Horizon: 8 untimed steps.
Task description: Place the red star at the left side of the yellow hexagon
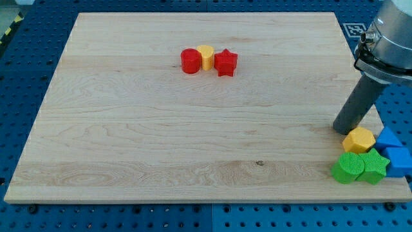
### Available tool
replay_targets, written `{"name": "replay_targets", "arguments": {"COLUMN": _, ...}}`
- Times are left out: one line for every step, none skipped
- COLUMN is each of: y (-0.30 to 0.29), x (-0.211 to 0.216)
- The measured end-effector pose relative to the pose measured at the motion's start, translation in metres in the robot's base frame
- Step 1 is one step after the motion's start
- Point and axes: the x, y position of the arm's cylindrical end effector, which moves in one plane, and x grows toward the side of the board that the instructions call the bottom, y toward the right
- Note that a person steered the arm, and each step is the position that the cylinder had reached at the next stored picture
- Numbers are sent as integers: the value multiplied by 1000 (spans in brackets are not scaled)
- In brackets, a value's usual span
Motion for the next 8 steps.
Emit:
{"name": "replay_targets", "arguments": {"y": -5, "x": -1}}
{"name": "replay_targets", "arguments": {"y": -18, "x": -56}}
{"name": "replay_targets", "arguments": {"y": -53, "x": -119}}
{"name": "replay_targets", "arguments": {"y": -124, "x": -168}}
{"name": "replay_targets", "arguments": {"y": -192, "x": -212}}
{"name": "replay_targets", "arguments": {"y": -228, "x": -200}}
{"name": "replay_targets", "arguments": {"y": -204, "x": -156}}
{"name": "replay_targets", "arguments": {"y": -153, "x": -99}}
